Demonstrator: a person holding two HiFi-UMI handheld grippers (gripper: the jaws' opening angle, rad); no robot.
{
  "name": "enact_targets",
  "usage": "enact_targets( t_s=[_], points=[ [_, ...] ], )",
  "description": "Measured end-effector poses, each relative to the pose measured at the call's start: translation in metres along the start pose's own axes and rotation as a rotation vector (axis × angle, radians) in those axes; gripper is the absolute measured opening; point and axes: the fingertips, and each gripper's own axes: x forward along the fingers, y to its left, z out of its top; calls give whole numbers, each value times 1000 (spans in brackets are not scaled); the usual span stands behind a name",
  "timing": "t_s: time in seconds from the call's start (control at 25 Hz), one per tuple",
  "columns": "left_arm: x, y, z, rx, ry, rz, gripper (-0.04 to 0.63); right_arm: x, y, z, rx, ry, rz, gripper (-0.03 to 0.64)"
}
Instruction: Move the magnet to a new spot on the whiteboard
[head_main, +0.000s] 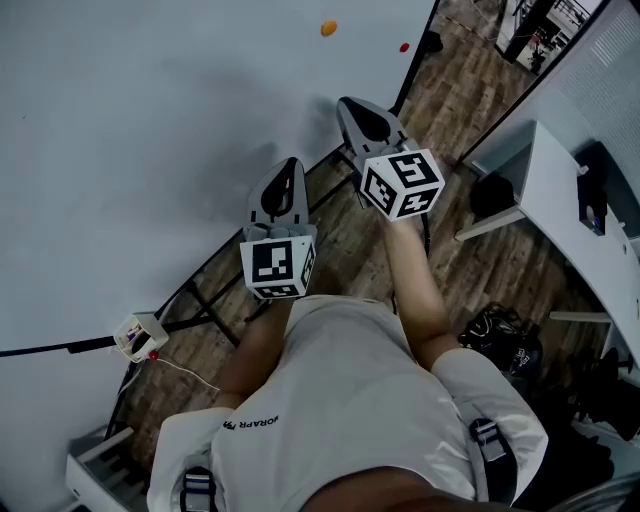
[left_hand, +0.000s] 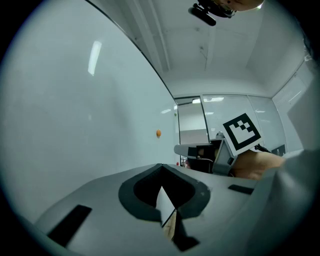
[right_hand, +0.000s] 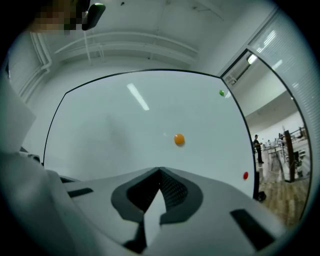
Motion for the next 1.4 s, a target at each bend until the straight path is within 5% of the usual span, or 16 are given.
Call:
enact_targets(
  t_s=[1.4],
  points=[
    [-12,6,-10,8,-2,-21,0,-45,58,-50,-38,27,-45,14]
  ],
)
